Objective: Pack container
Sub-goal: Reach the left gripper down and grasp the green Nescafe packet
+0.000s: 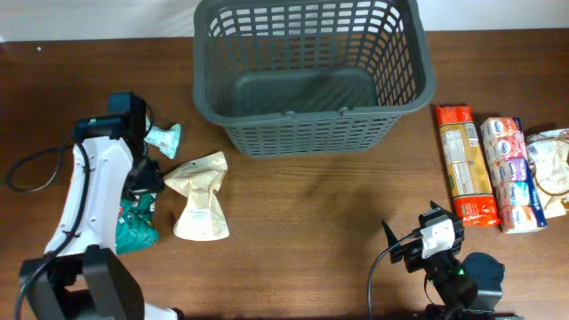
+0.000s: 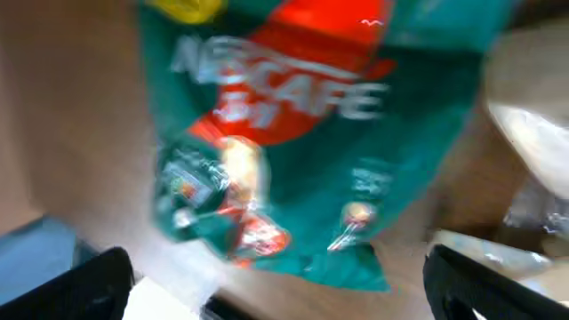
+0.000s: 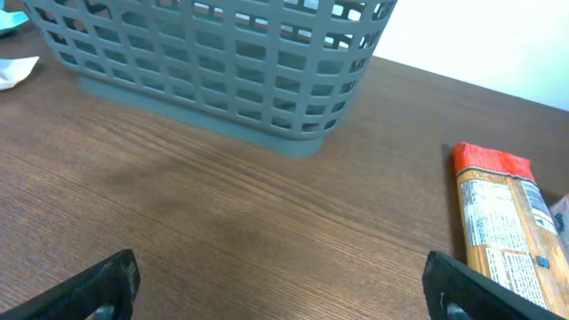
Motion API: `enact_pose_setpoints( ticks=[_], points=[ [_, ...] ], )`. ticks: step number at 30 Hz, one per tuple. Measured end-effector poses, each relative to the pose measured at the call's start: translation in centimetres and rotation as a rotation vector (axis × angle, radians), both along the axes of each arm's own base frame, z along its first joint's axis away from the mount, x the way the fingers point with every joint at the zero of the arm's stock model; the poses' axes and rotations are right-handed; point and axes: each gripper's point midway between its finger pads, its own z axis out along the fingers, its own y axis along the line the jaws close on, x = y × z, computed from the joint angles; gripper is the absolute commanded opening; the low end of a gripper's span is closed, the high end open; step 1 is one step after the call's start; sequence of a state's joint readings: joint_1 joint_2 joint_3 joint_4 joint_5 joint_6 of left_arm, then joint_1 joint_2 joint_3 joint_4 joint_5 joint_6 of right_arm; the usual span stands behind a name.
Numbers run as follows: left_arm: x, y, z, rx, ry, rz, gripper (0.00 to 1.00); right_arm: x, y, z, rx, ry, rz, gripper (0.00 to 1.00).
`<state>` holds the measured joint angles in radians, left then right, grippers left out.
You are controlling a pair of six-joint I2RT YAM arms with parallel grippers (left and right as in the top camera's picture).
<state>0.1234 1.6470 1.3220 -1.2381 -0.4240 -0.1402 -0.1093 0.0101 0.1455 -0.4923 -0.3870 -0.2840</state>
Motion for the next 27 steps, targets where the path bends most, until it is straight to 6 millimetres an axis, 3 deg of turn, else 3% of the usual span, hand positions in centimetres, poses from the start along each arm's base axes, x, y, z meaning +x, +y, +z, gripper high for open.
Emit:
enact_pose_setpoints(
  ticks=[4,9,12,19,23,27],
  points=[
    [0.4,-1.3,-1.1,-0.16,0.013,-0.119,1.0,0.0,0.0,0.0,0.0,0.0,0.0,0.99],
    [-1.4,1.2,-1.7,-0.284,0.02,-0.069,1.0,0.0,0.0,0.0,0.0,0.0,0.0,0.99],
    [-2.1,1.7,-2.6,-0.323,0.015,-0.038,1.0,0.0,0.0,0.0,0.0,0.0,0.0,0.99],
    [-2.1,0.7,-4.5,-0.341,0.017,-0.062,1.0,0.0,0.0,0.0,0.0,0.0,0.0,0.99],
    [-1.7,0.7,-4.7,-0.295,0.026,-0.085,0.97,0.0,0.0,0.0,0.0,0.0,0.0,0.99],
    [-2.2,1.3,-6.3,-0.222,0.094,-0.055,0.97,0.0,0.0,0.0,0.0,0.0,0.0,0.99]
  ],
)
